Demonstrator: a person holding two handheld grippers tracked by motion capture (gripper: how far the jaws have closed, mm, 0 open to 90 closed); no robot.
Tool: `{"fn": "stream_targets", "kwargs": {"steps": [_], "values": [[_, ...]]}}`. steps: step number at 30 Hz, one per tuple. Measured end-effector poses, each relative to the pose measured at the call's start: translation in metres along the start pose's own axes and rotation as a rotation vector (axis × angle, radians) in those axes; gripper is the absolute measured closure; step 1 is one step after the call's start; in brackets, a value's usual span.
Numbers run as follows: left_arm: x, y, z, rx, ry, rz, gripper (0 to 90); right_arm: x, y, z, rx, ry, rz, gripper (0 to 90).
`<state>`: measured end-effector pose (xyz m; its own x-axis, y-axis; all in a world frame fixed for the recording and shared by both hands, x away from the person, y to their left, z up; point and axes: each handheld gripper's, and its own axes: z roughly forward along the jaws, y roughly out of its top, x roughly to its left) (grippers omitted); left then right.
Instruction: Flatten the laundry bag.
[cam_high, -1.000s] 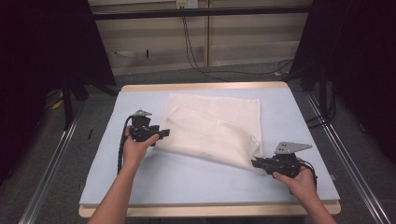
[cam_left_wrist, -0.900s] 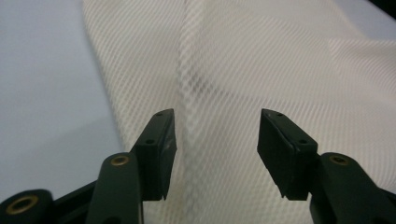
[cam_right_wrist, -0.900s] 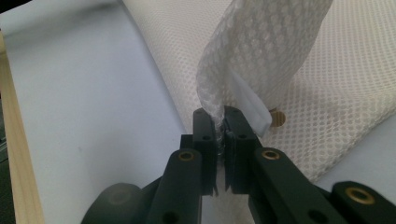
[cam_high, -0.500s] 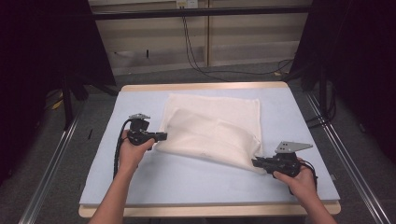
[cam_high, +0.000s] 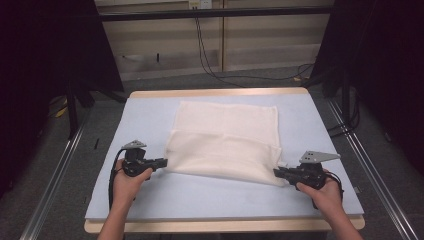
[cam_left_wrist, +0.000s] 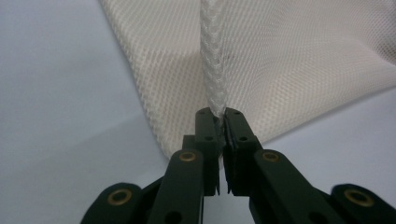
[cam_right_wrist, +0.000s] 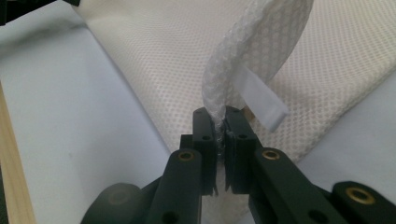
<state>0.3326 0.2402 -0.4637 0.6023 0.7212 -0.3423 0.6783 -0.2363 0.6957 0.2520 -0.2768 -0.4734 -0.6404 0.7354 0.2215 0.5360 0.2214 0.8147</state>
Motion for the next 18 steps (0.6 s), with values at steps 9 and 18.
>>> {"fn": "stream_targets", "kwargs": {"steps": [9, 18], "values": [[-0.001, -0.010, -0.009, 0.004, 0.003, 0.006, 85.0, -0.004, -0.003, -0.007, 0.011, -0.032, 0.001, 83.8], [-0.003, -0.024, -0.020, 0.015, 0.000, 0.009, 84.6, -0.001, -0.005, -0.011, 0.019, -0.012, 0.000, 81.6]]}}
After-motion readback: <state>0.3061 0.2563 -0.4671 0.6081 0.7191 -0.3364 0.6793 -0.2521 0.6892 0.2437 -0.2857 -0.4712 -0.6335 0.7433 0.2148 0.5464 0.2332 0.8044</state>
